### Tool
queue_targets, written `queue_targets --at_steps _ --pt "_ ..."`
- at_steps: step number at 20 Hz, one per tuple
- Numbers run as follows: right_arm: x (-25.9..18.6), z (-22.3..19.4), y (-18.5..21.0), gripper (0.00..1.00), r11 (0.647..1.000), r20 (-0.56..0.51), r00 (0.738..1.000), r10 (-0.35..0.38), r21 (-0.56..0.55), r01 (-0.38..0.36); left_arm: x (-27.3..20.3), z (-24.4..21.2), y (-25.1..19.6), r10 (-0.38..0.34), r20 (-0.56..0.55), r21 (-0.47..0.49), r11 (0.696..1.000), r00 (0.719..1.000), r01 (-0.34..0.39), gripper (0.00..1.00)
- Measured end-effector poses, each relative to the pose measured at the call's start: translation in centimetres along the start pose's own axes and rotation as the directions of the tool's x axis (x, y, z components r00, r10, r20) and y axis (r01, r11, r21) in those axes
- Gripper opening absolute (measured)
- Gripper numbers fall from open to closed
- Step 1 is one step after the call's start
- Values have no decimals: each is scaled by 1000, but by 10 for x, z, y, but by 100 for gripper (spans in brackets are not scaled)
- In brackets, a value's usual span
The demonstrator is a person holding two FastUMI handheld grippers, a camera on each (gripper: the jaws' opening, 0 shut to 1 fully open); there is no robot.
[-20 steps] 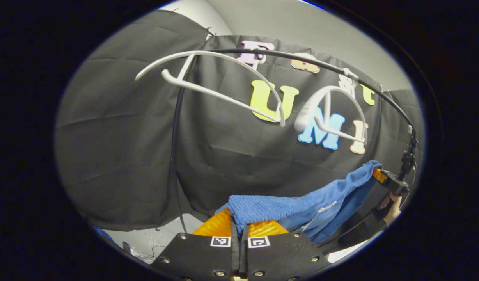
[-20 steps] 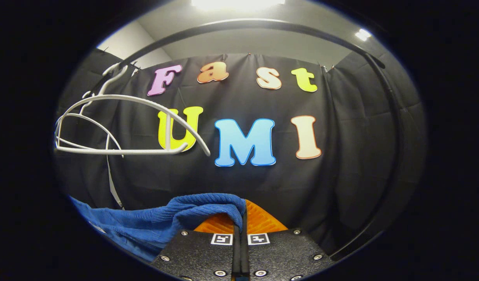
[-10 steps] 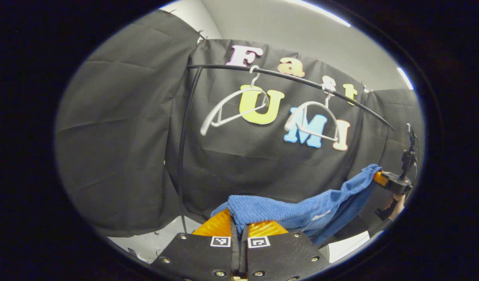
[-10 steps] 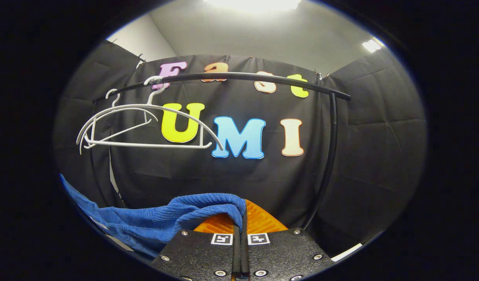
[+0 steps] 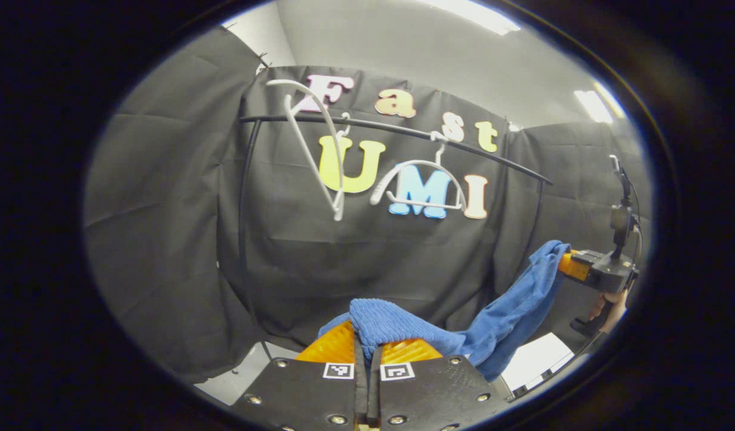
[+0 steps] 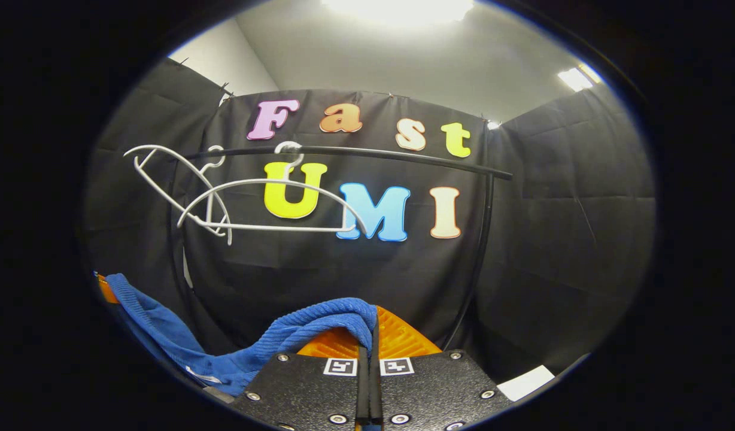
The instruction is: Grasp the clothes on the hanger with both hands and then place them into the laundry hamper below.
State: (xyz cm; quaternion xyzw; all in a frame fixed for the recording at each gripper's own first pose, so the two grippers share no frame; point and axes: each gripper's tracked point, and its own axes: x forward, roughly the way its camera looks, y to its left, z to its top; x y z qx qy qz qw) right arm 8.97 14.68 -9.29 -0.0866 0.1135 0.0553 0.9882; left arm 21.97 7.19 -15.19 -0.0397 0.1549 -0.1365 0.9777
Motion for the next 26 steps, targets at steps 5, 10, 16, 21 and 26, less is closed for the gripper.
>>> queue_targets --at_steps 5,10,16,21,26 --pt "-12 -45 17 0 999 -84 995 48 -7 -48 4 -23 -26 -89 -64 16 996 994 91 0" --pt "-14 -108 16 0 998 -213 975 59 31 -53 0 -50 -34 -123 -167 63 989 978 136 2" --pt "-8 -194 4 0 996 -365 930 55 91 -23 -3 -94 -33 -106 -299 97 985 948 141 1" --pt "-12 -269 1 0 992 -481 875 52 127 10 -11 -134 -29 -73 -418 98 987 906 124 0" --pt "-17 -336 3 0 986 -584 810 49 159 56 -17 -167 -17 -12 -499 74 996 866 57 2"
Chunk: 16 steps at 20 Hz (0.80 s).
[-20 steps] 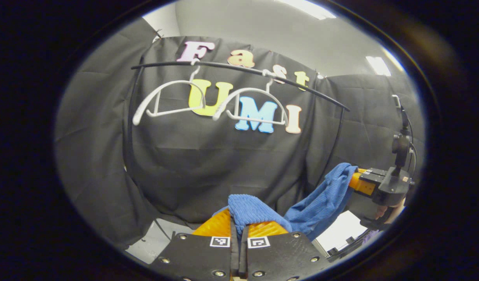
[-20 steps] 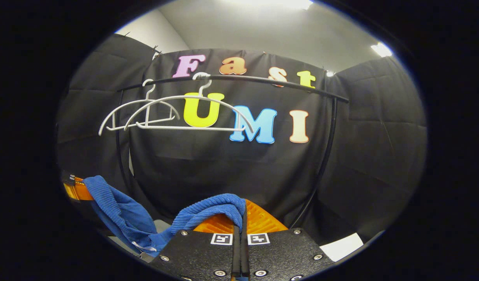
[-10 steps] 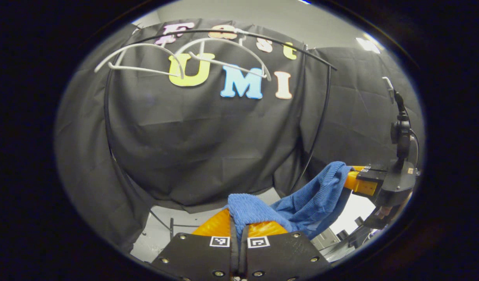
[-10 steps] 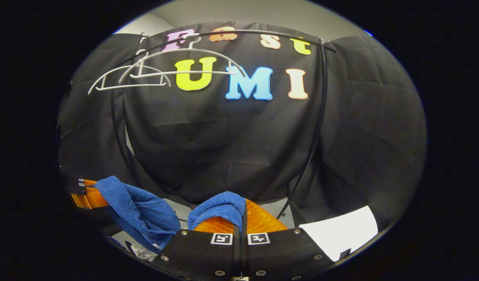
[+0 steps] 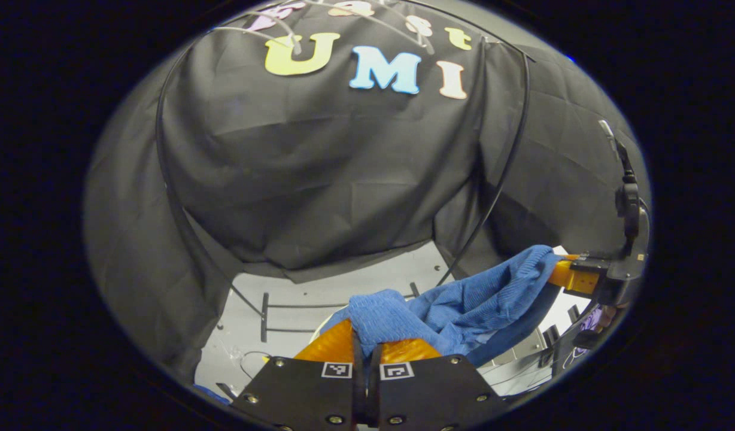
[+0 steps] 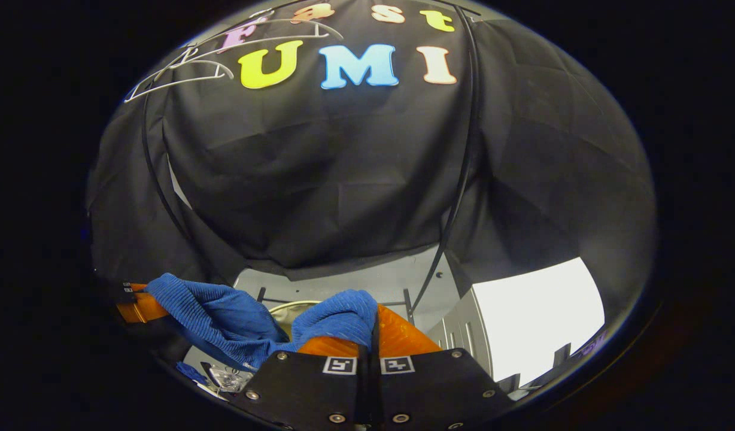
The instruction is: Grasp the clothes on the hanger with both hands and then place them into the laundry hamper below.
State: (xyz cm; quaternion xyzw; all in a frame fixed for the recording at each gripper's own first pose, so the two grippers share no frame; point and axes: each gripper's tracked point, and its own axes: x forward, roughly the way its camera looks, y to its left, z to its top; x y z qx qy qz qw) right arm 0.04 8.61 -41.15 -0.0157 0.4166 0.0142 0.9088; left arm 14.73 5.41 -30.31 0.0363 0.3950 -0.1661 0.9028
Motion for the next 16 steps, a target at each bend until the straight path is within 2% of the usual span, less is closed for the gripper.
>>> queue_targets --at_steps 3,9,16 --pt "13 -22 -2 1 999 -53 999 1 35 1 3 -19 2 20 -58 -31 999 998 -22 1" --pt "31 -67 11 2 998 -140 990 25 57 -17 13 -42 6 32 -120 -31 999 992 -36 1" --pt "40 -91 22 5 997 -211 977 41 68 -27 19 -50 5 19 -155 -38 999 988 -25 2"
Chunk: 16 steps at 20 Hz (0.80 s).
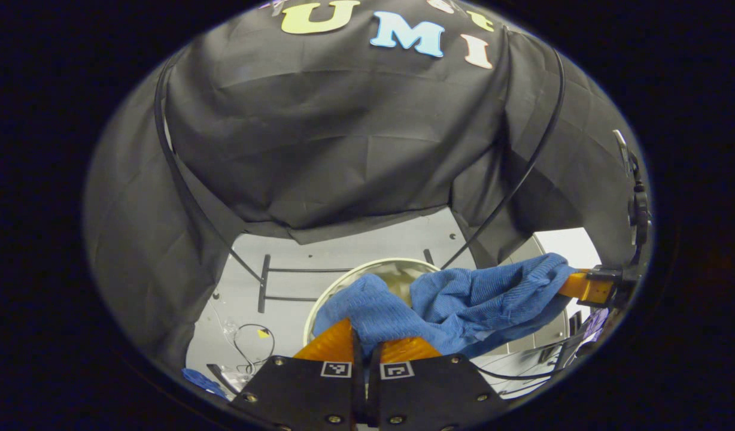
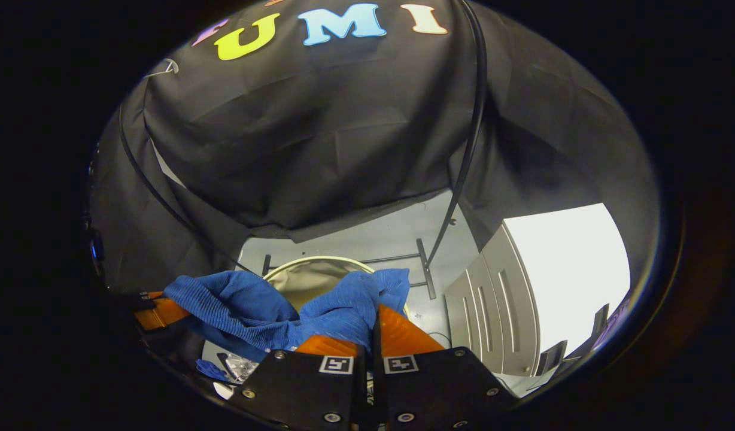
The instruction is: Grasp the clothes on the hanger with both hands and then place them into the laundry hamper below.
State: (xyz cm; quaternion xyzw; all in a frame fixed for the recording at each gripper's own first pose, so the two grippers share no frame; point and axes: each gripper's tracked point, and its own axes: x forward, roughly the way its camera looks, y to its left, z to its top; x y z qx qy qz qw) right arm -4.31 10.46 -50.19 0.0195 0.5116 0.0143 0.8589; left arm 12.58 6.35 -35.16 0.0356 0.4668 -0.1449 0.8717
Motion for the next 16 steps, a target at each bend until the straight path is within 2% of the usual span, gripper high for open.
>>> queue_targets --at_steps 4,9,10,11,12,13,15,16 --pt "1 -8 1 4 1000 -19 1000 -3 -8 3 1 -6 1 -5 -22 -3 1000 1000 5 2" --pt "-2 -23 12 13 1000 -75 997 27 -14 -28 -5 -12 0 -22 -58 -4 1000 998 22 5" --pt "-7 -25 14 17 999 -85 996 41 -16 -42 -7 -14 2 -18 -65 -2 1000 998 18 10" --pt "-10 -28 16 34 999 -95 995 44 -19 -46 -10 -14 3 -17 -64 -6 1000 998 17 4" --pt "-15 -30 15 49 999 -100 994 40 -19 -42 -11 -13 -2 -31 -62 -15 999 998 30 21" --pt "-19 -31 13 64 999 -102 994 33 -19 -35 -14 -10 -2 -35 -54 -16 999 998 34 29" --pt "-31 -28 8 94 1000 -92 996 9 -20 -11 -22 -5 2 -23 -30 -1 1000 999 23 61" --pt "-41 -23 4 97 1000 -81 997 -2 -20 1 -23 -4 7 -8 -17 11 1000 1000 8 78"
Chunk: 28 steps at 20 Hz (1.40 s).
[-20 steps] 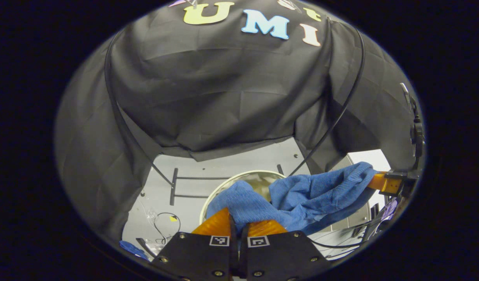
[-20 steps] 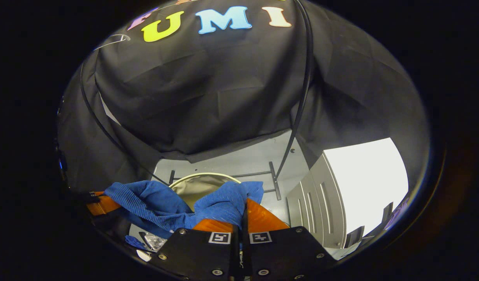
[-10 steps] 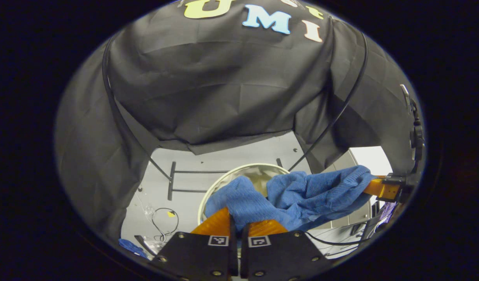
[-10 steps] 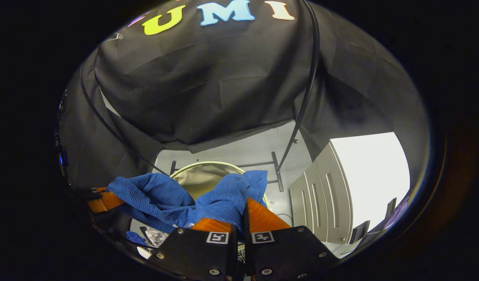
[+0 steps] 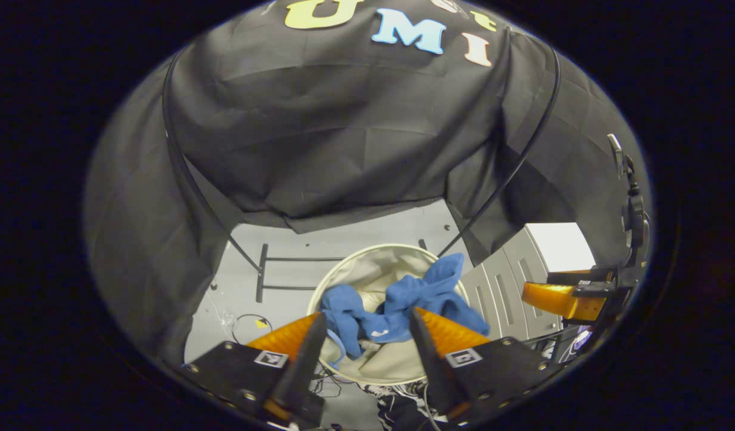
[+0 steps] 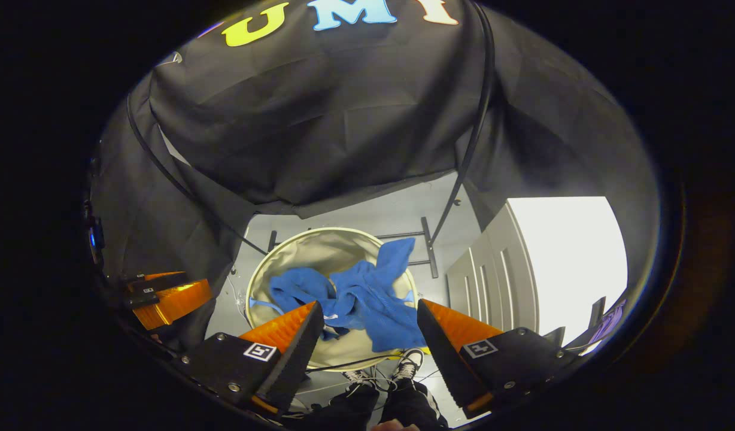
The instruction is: Grasp the clothes on the hanger with both hands and then place them into the laundry hamper below.
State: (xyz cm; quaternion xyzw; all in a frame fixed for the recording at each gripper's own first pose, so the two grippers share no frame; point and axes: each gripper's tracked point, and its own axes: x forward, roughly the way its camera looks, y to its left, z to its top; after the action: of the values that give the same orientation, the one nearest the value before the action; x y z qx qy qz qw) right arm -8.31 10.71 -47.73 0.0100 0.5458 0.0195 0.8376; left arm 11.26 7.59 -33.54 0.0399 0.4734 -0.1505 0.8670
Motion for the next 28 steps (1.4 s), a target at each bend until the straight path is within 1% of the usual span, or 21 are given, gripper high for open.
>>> queue_targets --at_steps 1,4,6,9,11,12,13,16,17,18,19,20,22,23,24,25,26,27,28 --pt "-11 3 -2 96 1000 13 1000 -8 4 8 -3 1 4 12 12 12 1000 1000 -12 94" --pt "-45 21 -16 96 999 71 997 -41 18 39 -18 9 6 22 60 35 999 998 -24 94" --pt "-72 39 -26 96 998 138 989 -60 28 57 -29 16 7 34 98 50 998 995 -39 93" --pt "-119 74 -40 96 997 276 958 -79 40 71 -48 37 10 80 181 58 994 980 -92 93" --pt "-150 103 -55 96 995 375 922 -102 45 92 -66 58 11 121 260 63 988 958 -142 94" --pt "-168 118 -61 96 994 428 897 -111 47 100 -74 71 9 136 309 67 984 941 -164 94" --pt "-188 133 -69 96 993 485 867 -118 51 107 -83 87 6 150 362 66 981 920 -185 93" --pt "-250 179 -87 96 995 640 762 -98 47 88 -115 130 -14 171 496 24 977 851 -210 93" --pt "-268 190 -92 92 996 684 725 -87 40 82 -127 142 -22 179 536 4 977 825 -215 93" --pt "-285 202 -100 92 996 724 685 -77 32 78 -140 157 -27 190 584 -18 975 789 -222 93" --pt "-301 212 -108 96 997 758 650 -63 22 70 -152 170 -32 202 628 -44 973 752 -225 93" --pt "-316 218 -113 95 998 781 622 -49 15 59 -162 182 -39 209 662 -68 973 719 -220 93" --pt "-343 230 -122 95 1000 824 566 -19 7 23 -197 200 -49 211 731 -117 976 649 -186 93" --pt "-360 237 -127 95 1000 848 531 -9 9 3 -215 208 -57 204 764 -130 978 612 -164 93" --pt "-375 243 -131 95 1000 873 488 -2 8 -12 -230 213 -64 203 793 -141 978 574 -151 93" --pt "-393 249 -134 95 1000 900 437 3 6 -21 -244 218 -67 202 821 -146 979 534 -145 93" --pt "-406 253 -137 95 1000 918 396 9 0 -22 -252 225 -72 205 837 -152 978 507 -145 93" --pt "-413 252 -140 91 1000 926 377 9 -2 -19 -260 227 -73 215 843 -160 975 494 -152 93" --pt "-418 249 -142 91 1000 928 373 15 -9 -20 -267 228 -73 233 847 -175 971 477 -164 93"
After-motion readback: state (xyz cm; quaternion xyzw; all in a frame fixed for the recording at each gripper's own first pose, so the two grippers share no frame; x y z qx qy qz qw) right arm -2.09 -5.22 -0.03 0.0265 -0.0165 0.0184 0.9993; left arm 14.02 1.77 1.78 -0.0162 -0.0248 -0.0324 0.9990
